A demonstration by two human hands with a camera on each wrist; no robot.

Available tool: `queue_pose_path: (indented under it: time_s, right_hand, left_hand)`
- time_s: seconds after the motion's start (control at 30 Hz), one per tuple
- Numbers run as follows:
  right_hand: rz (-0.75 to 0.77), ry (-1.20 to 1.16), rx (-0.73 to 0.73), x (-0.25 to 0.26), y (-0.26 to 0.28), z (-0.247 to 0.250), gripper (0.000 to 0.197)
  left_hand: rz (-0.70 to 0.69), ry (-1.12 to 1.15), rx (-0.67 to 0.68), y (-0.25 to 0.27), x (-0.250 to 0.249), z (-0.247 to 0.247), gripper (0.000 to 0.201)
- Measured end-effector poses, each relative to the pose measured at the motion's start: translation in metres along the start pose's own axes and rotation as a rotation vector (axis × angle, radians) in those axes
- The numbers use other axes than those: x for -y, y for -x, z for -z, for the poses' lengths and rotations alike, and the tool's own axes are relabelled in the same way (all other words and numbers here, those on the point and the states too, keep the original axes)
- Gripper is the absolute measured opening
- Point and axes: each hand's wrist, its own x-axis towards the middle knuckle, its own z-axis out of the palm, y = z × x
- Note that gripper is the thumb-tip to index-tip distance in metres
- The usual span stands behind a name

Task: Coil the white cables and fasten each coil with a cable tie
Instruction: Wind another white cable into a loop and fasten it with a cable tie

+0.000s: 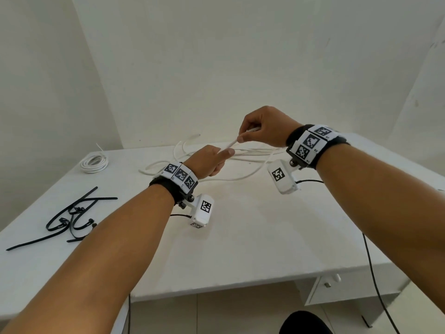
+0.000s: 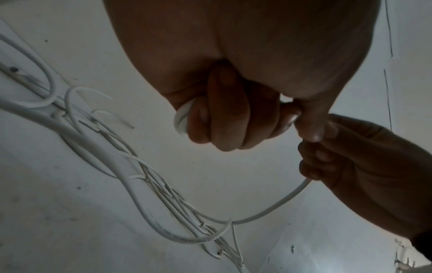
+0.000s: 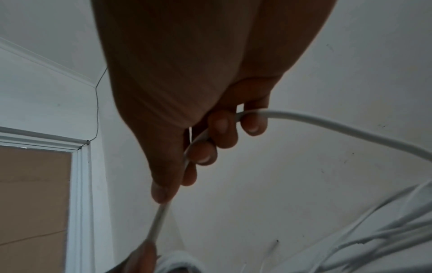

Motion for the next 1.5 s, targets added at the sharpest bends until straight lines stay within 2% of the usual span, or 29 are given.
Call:
queue_pose_path:
  time_s: [0.23, 0.33, 0.43, 0.53, 0.63, 0.77, 0.83, 0.97, 1.07, 1.13, 1.33, 1.4, 1.5]
  right_hand:
    - [-0.032, 0.002, -0.131, -0.008, -0.007, 0.014, 0.015]
    - [-0.047, -0.002, -0.172, -0.015, -0.012, 0.015, 0.014]
    - [-0.095, -0.040, -0.225, -0.023, -0.014, 0.002, 0.020]
    - [-0.141, -0.086, -0.210, -0.024, -0.011, -0.018, 0.027]
    - [-0.151, -0.115, -0.172, -0.021, -0.006, -0.038, 0.029]
    - [-0.121, -0.122, -0.098, -0.004, 0.000, -0.063, 0.040]
    - [-0.103, -0.129, -0.061, 0.002, 0.001, -0.075, 0.038]
    - [-0.064, -0.071, 0.038, 0.008, 0.004, -0.089, 0.032]
    - [-0.019, 0.016, 0.107, 0.012, 0.008, -0.096, 0.029]
    - [-0.007, 0.077, 0.113, 0.013, 0.010, -0.099, 0.030]
    - [0.059, 0.269, 0.165, 0.020, 0.017, -0.087, 0.024]
    - [0.055, 0.277, 0.159, 0.020, 0.017, -0.076, 0.022]
    - [0.077, 0.227, 0.129, 0.020, 0.015, -0.062, 0.018]
  left_hand:
    - [0.012, 0.149, -0.011, 0.008, 0.010, 0.013, 0.055]
    - [0.006, 0.340, -0.001, 0.012, 0.010, 0.013, 0.051]
    - [-0.047, 0.559, 0.027, 0.016, -0.007, 0.011, 0.053]
    - [-0.088, 0.689, 0.090, 0.017, -0.022, 0.010, 0.053]
    - [-0.133, 0.785, 0.093, 0.018, -0.032, 0.009, 0.054]
    - [-0.172, 0.952, -0.022, 0.014, -0.048, 0.011, 0.046]
    - [-0.172, 0.981, -0.103, 0.009, -0.050, 0.012, 0.041]
    - [-0.130, 0.889, -0.282, 0.001, -0.040, 0.008, 0.035]
    - [-0.126, 0.641, -0.373, -0.002, -0.029, 0.007, 0.035]
    - [-0.126, 0.456, -0.373, -0.003, -0.025, 0.006, 0.031]
    - [-0.077, 0.191, -0.325, -0.005, -0.004, 0.002, 0.028]
    - [-0.040, 0.145, -0.283, -0.007, 0.005, 0.005, 0.028]
    - [-0.019, 0.196, -0.271, -0.004, 0.001, 0.009, 0.025]
